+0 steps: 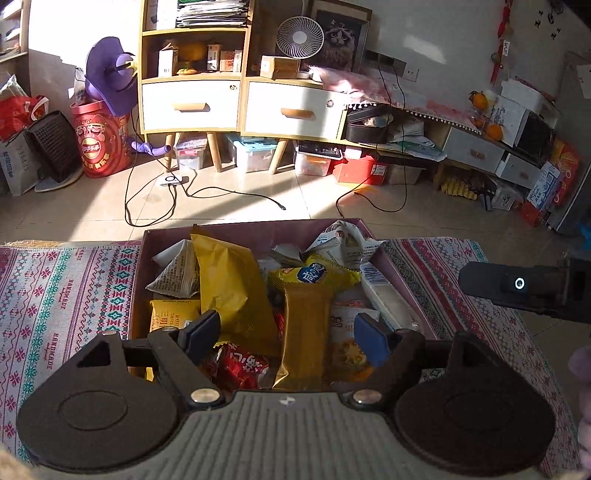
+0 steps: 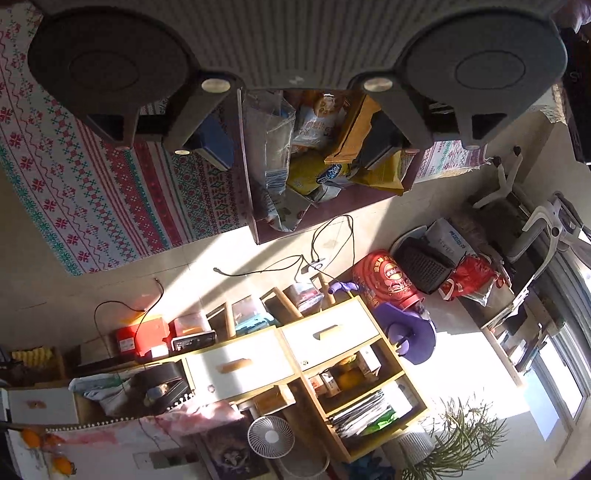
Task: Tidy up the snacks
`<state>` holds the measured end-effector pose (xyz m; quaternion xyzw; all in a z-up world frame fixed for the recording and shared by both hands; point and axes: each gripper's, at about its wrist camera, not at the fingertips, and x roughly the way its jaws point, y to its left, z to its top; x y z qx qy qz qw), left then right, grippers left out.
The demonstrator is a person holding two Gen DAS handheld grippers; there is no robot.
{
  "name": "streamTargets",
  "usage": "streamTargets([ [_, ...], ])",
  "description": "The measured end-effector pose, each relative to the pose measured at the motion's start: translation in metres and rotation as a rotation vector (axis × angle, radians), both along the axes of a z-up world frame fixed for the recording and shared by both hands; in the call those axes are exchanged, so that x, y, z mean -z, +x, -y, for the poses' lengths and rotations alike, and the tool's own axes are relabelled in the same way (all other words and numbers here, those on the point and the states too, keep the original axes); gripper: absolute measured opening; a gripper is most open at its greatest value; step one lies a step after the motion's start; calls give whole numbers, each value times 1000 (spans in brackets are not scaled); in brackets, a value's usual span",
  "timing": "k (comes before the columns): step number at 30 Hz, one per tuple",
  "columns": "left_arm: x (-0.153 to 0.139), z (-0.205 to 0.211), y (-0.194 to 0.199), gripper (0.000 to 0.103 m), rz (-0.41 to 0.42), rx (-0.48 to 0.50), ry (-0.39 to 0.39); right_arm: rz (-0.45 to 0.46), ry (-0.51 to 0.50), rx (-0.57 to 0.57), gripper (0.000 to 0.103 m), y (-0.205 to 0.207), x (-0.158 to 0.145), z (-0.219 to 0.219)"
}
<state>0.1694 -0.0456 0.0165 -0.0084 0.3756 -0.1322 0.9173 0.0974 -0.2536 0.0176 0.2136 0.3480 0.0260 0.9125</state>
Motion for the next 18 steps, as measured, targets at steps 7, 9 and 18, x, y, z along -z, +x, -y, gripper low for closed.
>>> streamTargets([
  [7,-8,-21,-38,98,-19,-25,7,-43,-117,-25,92,-26,-5,-20],
  [9,-9,-26,-47,100,-24,-40,18,-51,-129,-28,96,-35,-7,-24],
  [18,-6,-37,-97,103,-80,-117,24,-131,-239,-10,102,-66,-2,-50],
])
